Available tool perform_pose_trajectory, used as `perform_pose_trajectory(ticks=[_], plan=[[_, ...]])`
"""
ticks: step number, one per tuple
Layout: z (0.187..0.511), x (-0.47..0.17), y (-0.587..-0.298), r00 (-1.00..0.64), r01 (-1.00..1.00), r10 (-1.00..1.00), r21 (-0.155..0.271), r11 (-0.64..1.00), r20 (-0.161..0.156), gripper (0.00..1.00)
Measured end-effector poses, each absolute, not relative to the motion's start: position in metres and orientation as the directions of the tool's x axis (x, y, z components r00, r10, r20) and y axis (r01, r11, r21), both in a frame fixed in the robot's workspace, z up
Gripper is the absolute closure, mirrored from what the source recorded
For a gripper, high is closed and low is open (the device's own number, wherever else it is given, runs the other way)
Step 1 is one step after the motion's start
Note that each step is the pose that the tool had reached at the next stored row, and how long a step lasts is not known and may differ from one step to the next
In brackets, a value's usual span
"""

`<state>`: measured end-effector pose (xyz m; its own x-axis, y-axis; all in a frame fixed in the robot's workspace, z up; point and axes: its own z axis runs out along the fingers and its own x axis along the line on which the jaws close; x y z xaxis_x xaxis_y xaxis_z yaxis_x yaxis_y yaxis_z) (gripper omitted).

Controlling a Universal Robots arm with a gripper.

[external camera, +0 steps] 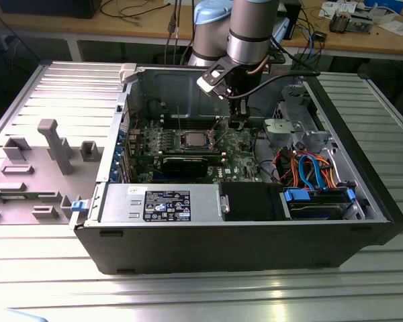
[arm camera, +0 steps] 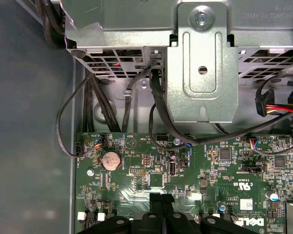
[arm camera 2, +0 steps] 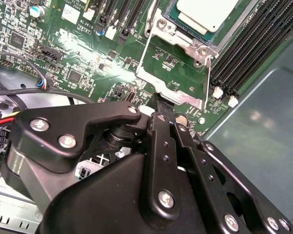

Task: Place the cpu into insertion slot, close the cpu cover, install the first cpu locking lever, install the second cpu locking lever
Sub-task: 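Close the cpu cover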

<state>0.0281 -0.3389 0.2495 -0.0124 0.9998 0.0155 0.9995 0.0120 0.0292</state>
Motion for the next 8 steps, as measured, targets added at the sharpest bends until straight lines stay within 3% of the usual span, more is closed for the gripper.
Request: perform_pose_trajectory(ticks=[8], plan=[[0.2496, 0.0272, -0.3389, -0.012, 1.0, 1.0, 0.029, 0.012, 0.015, 0.89]])
